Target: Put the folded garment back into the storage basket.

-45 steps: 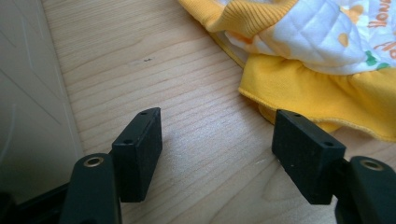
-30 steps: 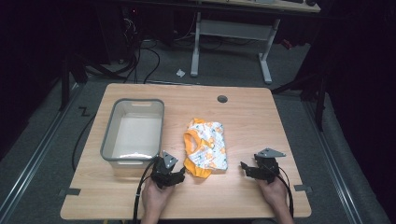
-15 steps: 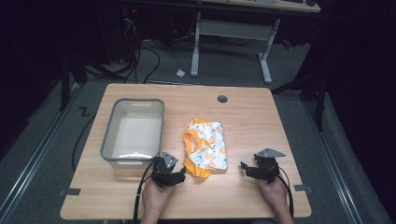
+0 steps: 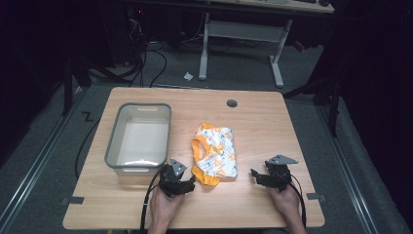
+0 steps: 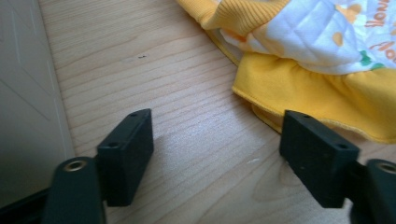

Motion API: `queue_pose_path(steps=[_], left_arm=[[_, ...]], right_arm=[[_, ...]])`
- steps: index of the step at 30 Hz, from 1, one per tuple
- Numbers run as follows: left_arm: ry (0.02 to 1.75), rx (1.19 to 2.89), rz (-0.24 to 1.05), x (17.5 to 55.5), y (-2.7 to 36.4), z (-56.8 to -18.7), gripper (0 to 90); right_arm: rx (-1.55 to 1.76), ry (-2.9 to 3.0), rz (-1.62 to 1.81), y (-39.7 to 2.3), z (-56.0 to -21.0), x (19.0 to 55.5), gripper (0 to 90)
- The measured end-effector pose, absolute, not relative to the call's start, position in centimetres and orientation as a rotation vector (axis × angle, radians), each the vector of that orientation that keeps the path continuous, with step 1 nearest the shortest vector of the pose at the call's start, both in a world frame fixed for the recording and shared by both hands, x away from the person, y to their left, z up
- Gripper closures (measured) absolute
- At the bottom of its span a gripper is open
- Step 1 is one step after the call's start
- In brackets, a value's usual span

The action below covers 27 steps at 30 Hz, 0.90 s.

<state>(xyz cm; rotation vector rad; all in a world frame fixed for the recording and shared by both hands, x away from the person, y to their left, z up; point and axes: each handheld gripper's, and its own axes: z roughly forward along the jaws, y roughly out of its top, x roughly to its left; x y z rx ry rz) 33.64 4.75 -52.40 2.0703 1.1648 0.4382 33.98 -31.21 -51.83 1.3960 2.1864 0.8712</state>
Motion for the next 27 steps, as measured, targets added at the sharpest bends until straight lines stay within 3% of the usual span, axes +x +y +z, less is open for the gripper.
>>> queue_pose_path(steps=[27], left_arm=[[1.097, 1.966, 0.345, 32.5, 4.2, -49.2, 30.1]], right_arm=[[1.395, 2.186, 0.872, -31.2, -51.8, 34.0, 28.9]])
